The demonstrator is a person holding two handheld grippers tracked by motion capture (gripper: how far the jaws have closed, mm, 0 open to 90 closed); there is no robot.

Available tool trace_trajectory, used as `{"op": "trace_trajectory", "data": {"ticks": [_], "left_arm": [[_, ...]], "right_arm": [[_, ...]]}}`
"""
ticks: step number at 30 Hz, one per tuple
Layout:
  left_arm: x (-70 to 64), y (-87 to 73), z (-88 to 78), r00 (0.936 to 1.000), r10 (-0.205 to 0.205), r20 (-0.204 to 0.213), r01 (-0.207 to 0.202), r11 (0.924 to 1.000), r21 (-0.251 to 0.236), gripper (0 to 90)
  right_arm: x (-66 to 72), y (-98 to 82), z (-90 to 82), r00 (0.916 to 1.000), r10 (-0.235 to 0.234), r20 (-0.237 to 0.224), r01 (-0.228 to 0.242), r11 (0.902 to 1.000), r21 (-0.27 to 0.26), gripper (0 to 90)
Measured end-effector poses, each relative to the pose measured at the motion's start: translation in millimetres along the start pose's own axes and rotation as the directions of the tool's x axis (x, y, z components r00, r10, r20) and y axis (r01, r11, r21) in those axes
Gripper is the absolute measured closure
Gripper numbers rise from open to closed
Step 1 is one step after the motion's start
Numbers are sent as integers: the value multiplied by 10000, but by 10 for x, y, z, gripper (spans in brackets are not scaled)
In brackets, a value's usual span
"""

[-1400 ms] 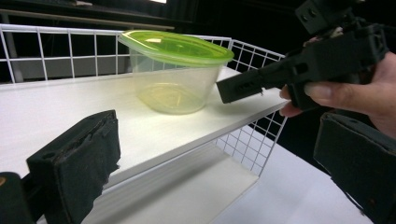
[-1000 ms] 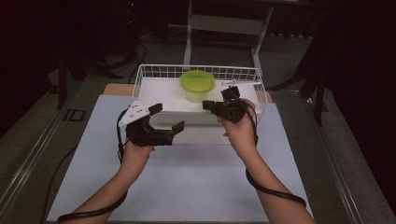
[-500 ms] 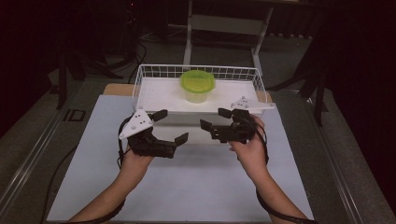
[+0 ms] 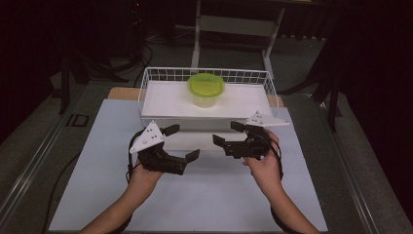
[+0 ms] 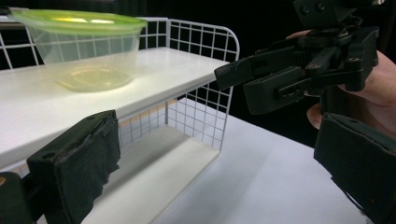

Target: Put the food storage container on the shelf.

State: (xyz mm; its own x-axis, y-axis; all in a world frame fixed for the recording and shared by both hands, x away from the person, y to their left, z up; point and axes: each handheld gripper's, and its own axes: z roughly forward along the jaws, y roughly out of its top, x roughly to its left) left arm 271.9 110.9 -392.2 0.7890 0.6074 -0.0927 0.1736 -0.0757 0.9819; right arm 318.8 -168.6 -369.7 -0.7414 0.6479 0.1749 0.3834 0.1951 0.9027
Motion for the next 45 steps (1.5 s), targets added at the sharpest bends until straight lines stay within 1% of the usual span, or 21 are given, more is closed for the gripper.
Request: {"op": "trace_trajectory", "data": {"ticks": [6,9,12,15,17,20,23,25,27,28,30,32,34,36,40,41,42,45], "left_arm": [[-77,-92,-38,9997,178,136,-180,9997,152,13],[-101,-149,-50,9996,124,242,-129,9997,189,13],[-123,-216,-68,9994,9,356,-15,9998,194,13],[-149,-293,-85,9992,52,401,-64,9995,296,13],[-165,-351,-99,9990,47,453,-62,9994,330,13],[-185,-441,-110,9986,98,514,-122,9988,475,13],[-199,-520,-122,9981,194,589,-229,9980,596,13],[-197,-575,-126,9977,79,668,-126,9975,695,13],[-200,-632,-124,9974,100,718,-161,9962,859,13],[-205,-660,-122,9972,119,741,-189,9954,941,13],[-215,-712,-121,9966,163,804,-253,9934,1123,13],[-224,-760,-125,9958,179,900,-293,9916,1262,13],[-233,-801,-134,9952,161,964,-291,9903,1355,13],[-236,-844,-147,9952,70,981,-214,9890,1462,13],[-249,-932,-184,9948,98,1014,-276,9842,1751,13],[-248,-953,-200,9945,148,1040,-339,9822,1846,13],[-249,-966,-214,9942,167,1060,-364,9816,1873,13],[-242,-986,-256,9940,119,1091,-329,9806,1930,13]], "right_arm": [[-7,-145,-57,9999,-95,-54,95,10000,-11,157],[3,-225,-86,9997,-226,-32,226,9997,-31,157],[14,-326,-108,9998,-193,-102,193,9998,-51,157],[29,-430,-124,9995,-271,-170,273,9996,114,157],[26,-495,-139,9992,-377,-114,380,9990,234,156],[9,-591,-172,9995,-199,-264,204,9996,207,156],[-5,-688,-190,9991,-158,-391,168,9996,242,157],[-11,-760,-196,9987,-99,-506,114,9995,296,157],[-22,-835,-197,9989,-73,-459,92,9992,395,157],[-29,-869,-198,9986,-19,-524,42,9990,453,157],[-41,-928,-204,9988,2,-497,26,9984,563,157],[-48,-975,-218,9983,51,-574,-18,9983,574,157],[-50,-1006,-235,9985,21,-550,17,9977,684,157],[-50,-1027,-263,9984,1,-571,36,9979,653,157],[-33,-1077,-321,9981,-11,-622,57,9973,728,157],[-31,-1094,-335,9982,-86,-597,133,9968,785,156],[-28,-1120,-353,9983,-143,-571,189,9966,808,157],[-33,-1177,-389,9981,-112,-599,162,9964,838,156]]}}
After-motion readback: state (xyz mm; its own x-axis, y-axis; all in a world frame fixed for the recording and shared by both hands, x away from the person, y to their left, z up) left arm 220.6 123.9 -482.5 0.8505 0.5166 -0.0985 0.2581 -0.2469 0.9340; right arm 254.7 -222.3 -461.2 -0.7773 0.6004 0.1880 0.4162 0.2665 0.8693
